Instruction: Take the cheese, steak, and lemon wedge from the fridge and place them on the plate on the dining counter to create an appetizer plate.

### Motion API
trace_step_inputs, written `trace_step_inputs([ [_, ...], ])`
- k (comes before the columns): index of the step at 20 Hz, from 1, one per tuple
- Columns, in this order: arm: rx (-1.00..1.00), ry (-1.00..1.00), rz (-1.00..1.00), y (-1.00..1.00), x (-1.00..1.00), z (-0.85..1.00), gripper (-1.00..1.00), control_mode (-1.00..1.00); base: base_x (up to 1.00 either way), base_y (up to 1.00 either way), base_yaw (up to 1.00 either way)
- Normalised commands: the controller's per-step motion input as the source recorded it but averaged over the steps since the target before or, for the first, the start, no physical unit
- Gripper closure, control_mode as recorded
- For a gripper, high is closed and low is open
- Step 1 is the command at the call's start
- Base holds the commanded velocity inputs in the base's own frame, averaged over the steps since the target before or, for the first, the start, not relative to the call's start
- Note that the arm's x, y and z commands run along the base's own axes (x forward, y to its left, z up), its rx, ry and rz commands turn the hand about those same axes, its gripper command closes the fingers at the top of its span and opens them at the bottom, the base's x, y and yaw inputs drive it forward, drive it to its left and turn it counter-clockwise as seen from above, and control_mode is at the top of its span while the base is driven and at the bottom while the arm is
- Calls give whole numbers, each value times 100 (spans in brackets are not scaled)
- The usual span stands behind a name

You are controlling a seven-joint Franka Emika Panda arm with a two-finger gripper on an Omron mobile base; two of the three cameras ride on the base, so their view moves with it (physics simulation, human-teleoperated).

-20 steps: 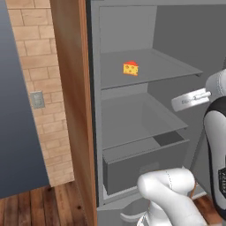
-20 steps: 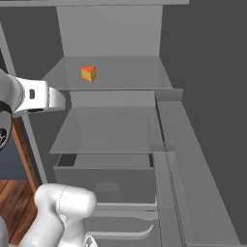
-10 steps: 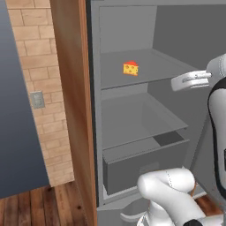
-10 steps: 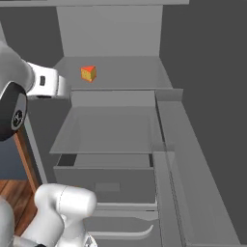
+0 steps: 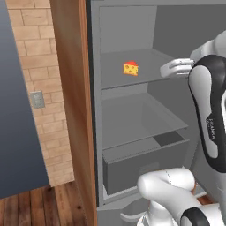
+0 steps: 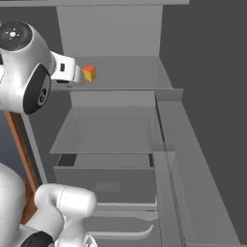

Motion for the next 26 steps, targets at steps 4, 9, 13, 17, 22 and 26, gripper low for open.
trace_step_inputs([
  [4,-1,0,2,0,48,-6,-100,-100,0,0,0],
  [9,-2,-4,6,0,46,-28,-100,-100,0,0,0],
  [13,-1,-1,6,0,59,-32,-100,-100,0,0,0],
  [17,0,0,2,0,61,-19,-100,-100,0,0,0],
  [22,0,0,0,4,70,-5,-100,-100,0,0,0],
  [26,0,0,0,18,64,-3,-100,-100,0,0,0],
])
